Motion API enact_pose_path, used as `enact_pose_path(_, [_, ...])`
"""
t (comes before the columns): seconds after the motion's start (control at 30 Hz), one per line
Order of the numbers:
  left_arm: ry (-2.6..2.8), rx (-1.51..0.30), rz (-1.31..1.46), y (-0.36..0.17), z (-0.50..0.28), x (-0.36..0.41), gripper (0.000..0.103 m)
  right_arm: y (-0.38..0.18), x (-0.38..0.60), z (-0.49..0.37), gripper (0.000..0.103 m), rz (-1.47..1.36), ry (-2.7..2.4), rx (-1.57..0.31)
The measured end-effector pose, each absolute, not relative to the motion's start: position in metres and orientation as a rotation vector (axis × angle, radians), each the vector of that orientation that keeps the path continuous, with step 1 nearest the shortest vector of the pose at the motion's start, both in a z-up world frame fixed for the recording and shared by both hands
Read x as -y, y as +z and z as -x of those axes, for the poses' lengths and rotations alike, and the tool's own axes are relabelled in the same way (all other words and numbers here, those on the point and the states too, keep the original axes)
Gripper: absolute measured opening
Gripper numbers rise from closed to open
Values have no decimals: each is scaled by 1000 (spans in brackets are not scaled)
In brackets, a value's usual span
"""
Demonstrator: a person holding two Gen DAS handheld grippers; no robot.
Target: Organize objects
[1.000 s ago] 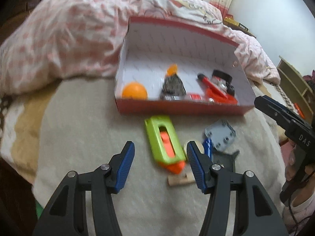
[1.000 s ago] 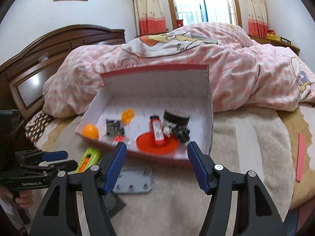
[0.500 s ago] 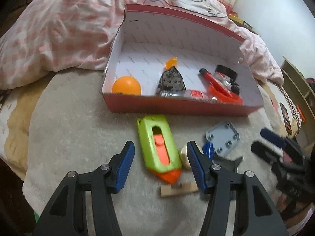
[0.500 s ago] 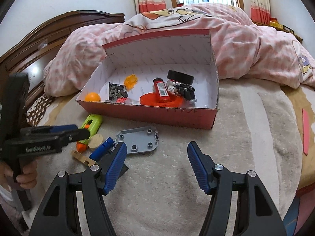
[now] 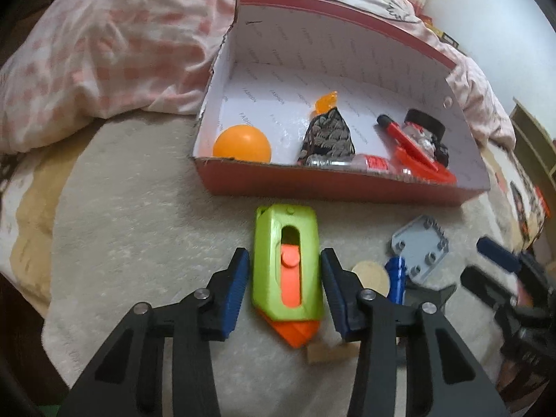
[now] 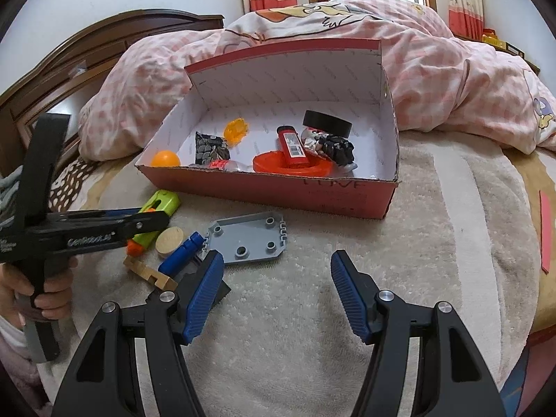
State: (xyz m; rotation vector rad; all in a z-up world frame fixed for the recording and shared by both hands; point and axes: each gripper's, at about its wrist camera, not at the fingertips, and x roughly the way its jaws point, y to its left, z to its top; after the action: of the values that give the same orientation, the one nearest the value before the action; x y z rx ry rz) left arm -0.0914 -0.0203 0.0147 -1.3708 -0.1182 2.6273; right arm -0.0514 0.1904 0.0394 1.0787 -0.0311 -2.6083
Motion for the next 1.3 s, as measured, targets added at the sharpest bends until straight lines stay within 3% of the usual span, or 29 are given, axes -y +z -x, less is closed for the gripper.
enact_pose_path(0.33, [2635,64,1325,11,90,21,43,32,-173,37,65,-1124,-2403,19])
enact_pose_path(0.63, [2634,87,1299,10,87,25,44,27,-143,40,66,-1133,-2358,-149])
enact_pose_path(0.73, [2632,88,1294,10,86,26,44,24,-145,46,66,-1164,-2357,-92])
enact_pose_path(0.77, [2632,88,1292,10,86,26,44,24,-150,47,63,-1163,-2356,-50])
enact_pose_path(0.83, [2633,89,1292,10,87,26,44,25,-157,49,47,-1170,-2360,9])
enact_pose_path(0.87, [2634,88,1291,10,86,26,44,25,-162,51,30,-1185,-2365,44])
enact_pose_path(0.9, [2633,88,1292,10,86,26,44,24,-167,53,21,-1201,-2377,78])
enact_pose_path(1.0, [2634,84,1292,9,87,26,44,25,-179,56,11,-1211,-2389,148])
enact_pose_path(1.3, [2642,73,1293,9,90,23,46,39,-202,59,11,-1190,-2582,39])
